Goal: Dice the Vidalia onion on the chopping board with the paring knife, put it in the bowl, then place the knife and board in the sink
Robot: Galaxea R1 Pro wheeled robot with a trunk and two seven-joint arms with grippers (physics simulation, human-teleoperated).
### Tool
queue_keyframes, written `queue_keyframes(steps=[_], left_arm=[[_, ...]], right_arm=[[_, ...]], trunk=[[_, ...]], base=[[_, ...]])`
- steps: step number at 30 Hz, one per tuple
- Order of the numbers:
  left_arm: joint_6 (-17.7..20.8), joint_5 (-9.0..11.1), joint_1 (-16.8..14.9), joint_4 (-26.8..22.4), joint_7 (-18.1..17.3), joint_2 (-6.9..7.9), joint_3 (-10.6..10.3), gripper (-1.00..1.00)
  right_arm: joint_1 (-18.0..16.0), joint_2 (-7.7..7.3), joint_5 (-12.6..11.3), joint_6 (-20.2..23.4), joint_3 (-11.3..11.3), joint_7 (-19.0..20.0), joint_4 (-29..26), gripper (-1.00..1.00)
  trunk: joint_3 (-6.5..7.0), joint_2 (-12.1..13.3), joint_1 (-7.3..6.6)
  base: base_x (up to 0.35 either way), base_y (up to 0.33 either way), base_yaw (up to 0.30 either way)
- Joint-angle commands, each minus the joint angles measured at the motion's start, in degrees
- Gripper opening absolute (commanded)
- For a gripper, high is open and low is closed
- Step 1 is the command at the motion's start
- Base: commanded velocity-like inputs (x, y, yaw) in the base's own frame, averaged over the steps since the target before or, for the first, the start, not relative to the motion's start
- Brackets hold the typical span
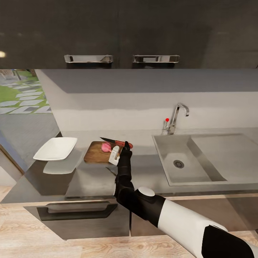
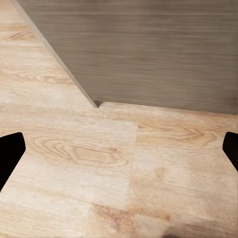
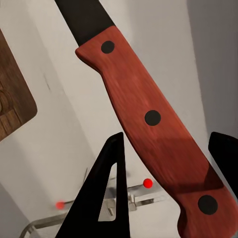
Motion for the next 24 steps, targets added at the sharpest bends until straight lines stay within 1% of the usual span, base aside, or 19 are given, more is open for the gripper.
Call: queue_keyframes(steps=[1,15,24], left_arm=[[-0.3,0.2,-0.1,0.2,-0.1,0.0,0.0,1.0],[-0.3,0.2,-0.1,0.2,-0.1,0.0,0.0,1.0],[-0.3,0.2,-0.1,0.2,-0.1,0.0,0.0,1.0]], right_arm=[[-0.1,0.0,-0.1,0.3,0.2,-0.3,0.0,-1.0],[0.1,0.0,-0.1,0.3,0.3,-0.1,0.2,-1.0],[0.1,0.0,-0.1,0.3,0.3,1.7,0.6,-1.0]], trunk=[[-0.07,-0.1,0.01],[-0.07,-0.1,0.01],[-0.07,-0.1,0.01]], base=[[0.003,0.0,0.0],[0.0,0.0,0.0],[0.0,0.0,0.0]])
